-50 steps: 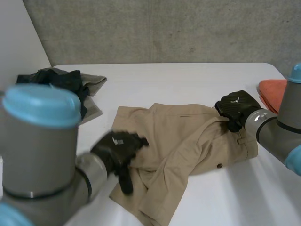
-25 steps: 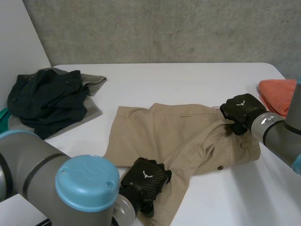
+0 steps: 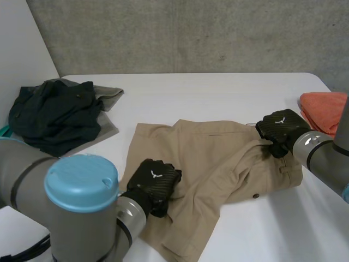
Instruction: Fold the laundry.
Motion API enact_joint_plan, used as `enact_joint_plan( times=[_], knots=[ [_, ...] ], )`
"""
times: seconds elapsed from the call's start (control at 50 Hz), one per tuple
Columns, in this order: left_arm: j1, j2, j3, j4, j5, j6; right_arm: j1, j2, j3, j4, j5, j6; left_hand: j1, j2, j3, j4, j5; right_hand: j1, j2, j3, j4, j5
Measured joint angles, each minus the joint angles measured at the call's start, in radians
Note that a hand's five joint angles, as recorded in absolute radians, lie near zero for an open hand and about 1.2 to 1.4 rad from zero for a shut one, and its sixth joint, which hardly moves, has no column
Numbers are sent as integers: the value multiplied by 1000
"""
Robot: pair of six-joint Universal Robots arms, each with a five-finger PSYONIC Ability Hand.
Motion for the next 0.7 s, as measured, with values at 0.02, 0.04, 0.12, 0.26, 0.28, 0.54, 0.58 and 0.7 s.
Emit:
enact_joint_plan(
  times=[0.02,0.04,0.12,0.26,0.28,0.54,0.58,0.7],
  knots=[
    [5,8,-2,-5,6,-1,2,0,0,2,0,0,0,0,0,0,0,0,0,0,0,0],
    [7,15,-5,-10,15,-2,3,0,-1,2,0,0,-79,-74,-73,-76,-59,0,0,0,0,0],
    [-5,41,-31,-33,65,-1,4,-1,-3,3,0,-1,-664,-637,-628,-638,-598,0,0,0,0,0],
    [-62,55,-96,-39,143,38,-4,-1,-9,2,1,-1,-679,-695,-688,-710,-674,0,0,0,0,0],
    [-69,51,-105,-31,146,55,-5,0,-9,2,0,-1,-679,-695,-688,-710,-675,0,0,0,0,0],
    [-75,-42,-106,86,93,179,-5,0,9,-3,1,2,-402,-448,-442,-452,-418,0,0,0,0,0],
    [-76,-50,-101,105,90,179,-6,-1,12,-4,1,3,-275,-306,-304,-322,-292,0,0,0,0,0],
    [-68,-40,-95,162,73,175,-13,-2,17,-5,1,2,-58,-33,-2,-2,-4,0,0,0,0,0]
  ],
)
